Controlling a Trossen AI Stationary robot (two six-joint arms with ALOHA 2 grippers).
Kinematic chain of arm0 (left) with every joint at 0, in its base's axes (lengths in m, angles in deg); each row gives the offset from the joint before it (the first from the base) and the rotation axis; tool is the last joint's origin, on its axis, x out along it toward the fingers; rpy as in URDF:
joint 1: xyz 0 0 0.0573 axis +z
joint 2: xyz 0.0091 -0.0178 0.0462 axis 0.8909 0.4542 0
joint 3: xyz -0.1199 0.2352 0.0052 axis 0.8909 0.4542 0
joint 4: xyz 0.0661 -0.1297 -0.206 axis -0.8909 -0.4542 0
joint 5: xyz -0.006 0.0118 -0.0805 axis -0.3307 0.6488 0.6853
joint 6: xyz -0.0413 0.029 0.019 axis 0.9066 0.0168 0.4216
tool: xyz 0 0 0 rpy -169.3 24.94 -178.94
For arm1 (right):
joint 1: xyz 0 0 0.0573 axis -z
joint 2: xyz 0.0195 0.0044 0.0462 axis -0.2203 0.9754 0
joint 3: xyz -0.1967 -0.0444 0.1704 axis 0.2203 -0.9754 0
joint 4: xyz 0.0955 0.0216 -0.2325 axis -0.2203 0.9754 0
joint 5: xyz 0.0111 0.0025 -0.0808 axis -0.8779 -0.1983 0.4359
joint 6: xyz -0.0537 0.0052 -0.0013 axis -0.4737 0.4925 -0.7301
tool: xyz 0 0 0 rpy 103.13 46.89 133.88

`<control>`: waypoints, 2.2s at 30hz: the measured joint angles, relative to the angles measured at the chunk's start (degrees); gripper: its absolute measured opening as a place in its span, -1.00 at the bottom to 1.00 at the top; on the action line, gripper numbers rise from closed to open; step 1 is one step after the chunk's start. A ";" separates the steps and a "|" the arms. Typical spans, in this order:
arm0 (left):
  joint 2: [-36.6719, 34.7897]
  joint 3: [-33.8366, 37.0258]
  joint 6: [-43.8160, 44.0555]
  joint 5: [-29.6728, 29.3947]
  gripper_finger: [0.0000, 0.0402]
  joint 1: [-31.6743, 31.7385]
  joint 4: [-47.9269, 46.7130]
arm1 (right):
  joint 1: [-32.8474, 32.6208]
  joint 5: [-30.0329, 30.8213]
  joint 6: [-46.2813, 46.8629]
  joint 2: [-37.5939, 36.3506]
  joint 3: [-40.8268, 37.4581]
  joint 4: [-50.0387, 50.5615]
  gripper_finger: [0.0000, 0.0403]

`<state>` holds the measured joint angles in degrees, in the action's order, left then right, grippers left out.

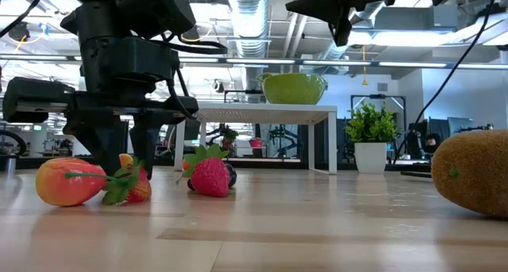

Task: Pick & Place Fruit
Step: Put the red strawberry into the green strainer bowl

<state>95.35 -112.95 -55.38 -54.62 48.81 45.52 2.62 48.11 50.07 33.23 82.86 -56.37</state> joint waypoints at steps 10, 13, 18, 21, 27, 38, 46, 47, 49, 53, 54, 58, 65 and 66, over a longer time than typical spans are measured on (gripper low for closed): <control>0.02 0.07 1.97 0.20 -0.56 -0.04 1.19 | 0.00 -0.01 0.00 0.00 0.00 0.00 -0.39; -0.53 0.12 5.04 -0.20 -0.57 -0.20 2.00 | 0.00 -0.01 0.00 0.00 0.00 -0.01 -0.39; -4.19 0.43 10.30 -1.71 -0.57 0.00 7.52 | 0.00 -0.01 0.00 -0.02 0.00 -0.02 -0.40; -8.39 0.67 12.41 -2.03 -0.57 0.15 14.41 | 0.00 -0.01 0.00 -0.02 0.00 -0.24 -0.40; -16.19 1.68 15.70 -1.22 -0.57 1.76 28.94 | -0.03 -0.01 0.48 -0.02 0.00 -0.49 -0.39; -20.59 1.81 36.33 -1.04 -0.57 9.28 52.00 | -1.57 -0.03 -0.17 -0.02 0.02 -2.72 -0.39; -20.61 1.81 46.16 -0.94 -0.57 12.45 55.79 | -1.51 -0.01 -5.44 -0.02 0.02 -4.36 -0.39; -20.61 1.81 46.71 -0.94 -0.57 12.48 55.80 | -1.51 -0.01 -6.97 -0.02 0.02 -4.93 -0.39; -20.61 1.81 47.82 -0.92 -0.57 12.47 55.82 | -1.51 -0.03 -9.67 -0.02 0.02 -5.22 -0.39; -20.61 1.81 49.91 -0.78 -0.57 12.33 56.25 | -0.99 -0.03 -13.19 -0.02 0.02 -5.20 -0.39; -20.61 1.81 49.91 -0.78 -0.57 12.33 56.57 | -0.82 -0.02 -13.43 -0.02 0.02 -5.20 -0.39; -20.41 1.79 49.92 -0.91 -0.57 12.33 57.52 | 0.15 -0.01 -13.49 -0.02 0.02 -5.53 -0.32; -16.65 0.88 49.22 -1.11 -0.57 12.22 60.56 | 1.67 -0.03 -13.15 0.02 0.02 -7.55 -0.03; -16.12 0.55 49.20 -1.11 -0.57 12.22 60.66 | 1.66 -0.06 -12.79 0.02 0.02 -7.62 0.01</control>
<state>79.23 -112.40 -6.19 -55.72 61.03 106.18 4.28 48.05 37.28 33.25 82.88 -63.99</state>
